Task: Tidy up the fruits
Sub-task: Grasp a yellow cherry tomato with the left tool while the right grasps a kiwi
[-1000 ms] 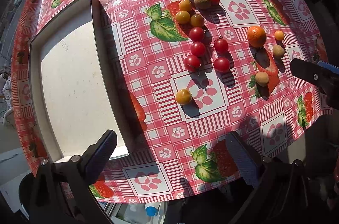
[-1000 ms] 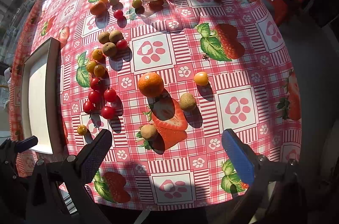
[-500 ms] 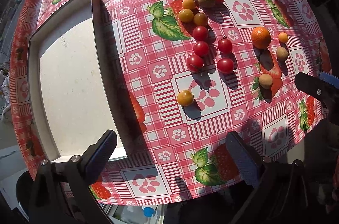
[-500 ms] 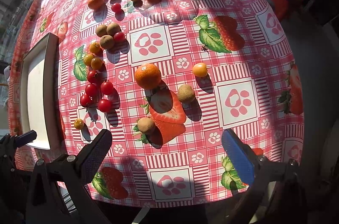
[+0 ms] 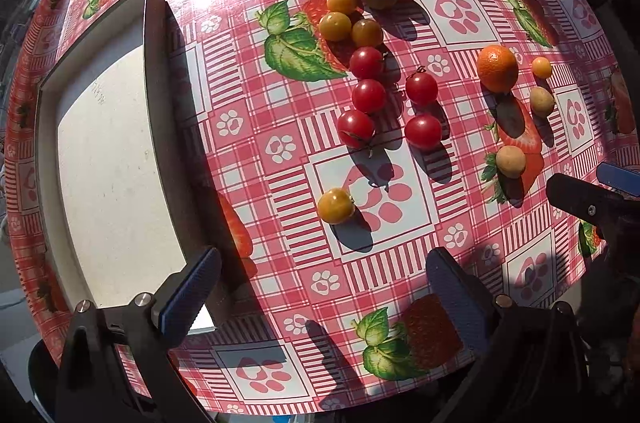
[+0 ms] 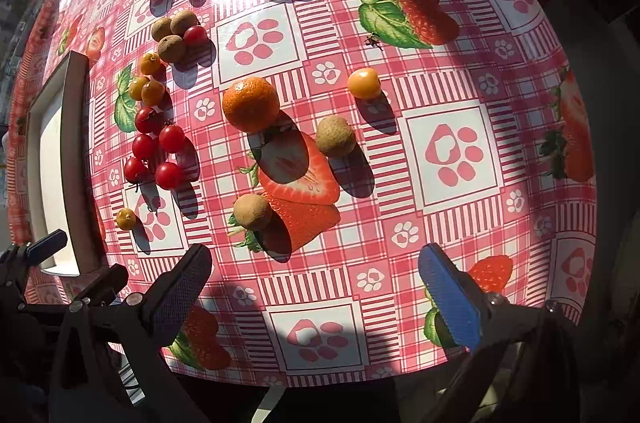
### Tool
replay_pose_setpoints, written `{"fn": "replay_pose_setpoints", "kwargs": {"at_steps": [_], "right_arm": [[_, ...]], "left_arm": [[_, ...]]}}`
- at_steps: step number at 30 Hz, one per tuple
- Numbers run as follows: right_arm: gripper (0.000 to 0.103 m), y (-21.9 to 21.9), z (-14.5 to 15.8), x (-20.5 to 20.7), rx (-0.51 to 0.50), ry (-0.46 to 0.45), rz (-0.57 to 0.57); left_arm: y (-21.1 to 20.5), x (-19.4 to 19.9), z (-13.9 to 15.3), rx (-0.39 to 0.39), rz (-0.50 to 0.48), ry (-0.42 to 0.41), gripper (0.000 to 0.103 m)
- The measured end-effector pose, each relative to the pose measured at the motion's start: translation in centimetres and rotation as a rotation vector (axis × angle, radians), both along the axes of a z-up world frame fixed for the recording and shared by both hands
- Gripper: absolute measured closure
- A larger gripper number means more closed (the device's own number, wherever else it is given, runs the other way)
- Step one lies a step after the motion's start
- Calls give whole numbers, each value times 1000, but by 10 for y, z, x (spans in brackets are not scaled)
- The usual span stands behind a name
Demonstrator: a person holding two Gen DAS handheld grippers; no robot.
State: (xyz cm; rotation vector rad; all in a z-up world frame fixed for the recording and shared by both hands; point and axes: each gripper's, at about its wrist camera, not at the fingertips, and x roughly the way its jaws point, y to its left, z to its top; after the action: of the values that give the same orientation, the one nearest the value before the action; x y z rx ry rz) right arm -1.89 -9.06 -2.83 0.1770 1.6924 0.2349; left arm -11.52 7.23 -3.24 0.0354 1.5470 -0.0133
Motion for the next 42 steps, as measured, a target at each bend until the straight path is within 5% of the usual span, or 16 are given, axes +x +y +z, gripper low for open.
{"fn": "replay_pose_setpoints", "kwargs": {"at_steps": [6,8,12,15,18,21,23,25,32,42], "right_arm": [[0,19,-17,-2,27,17,33],[2,26,-22,0,33,16,45],[12,42,-30,4,48,5,73],[29,52,-35,4,50,10,93],[34,60,-37,3,40,6,99],[47,73,-38,2,22,-2,105],[76,76,-34,4,23,-7,105],[76,79,-32,7,38,5,94],[76,65,-26,6,84,4,66],[76,65,-1,8,149,-20,62]], "left_arm": [[-7,8,-22,14,-6,-12,2],[-9,11,-31,14,-9,4,21],[-5,13,-48,10,12,16,23],[-6,11,-50,-1,28,3,24],[-2,11,-49,-21,39,-3,26],[-2,14,-44,-27,39,-24,43],[-3,14,-32,-30,44,-32,64],[-2,17,-26,-58,47,-35,81],[7,21,-8,-174,51,-57,81],[30,7,29,-208,86,-127,81]]}}
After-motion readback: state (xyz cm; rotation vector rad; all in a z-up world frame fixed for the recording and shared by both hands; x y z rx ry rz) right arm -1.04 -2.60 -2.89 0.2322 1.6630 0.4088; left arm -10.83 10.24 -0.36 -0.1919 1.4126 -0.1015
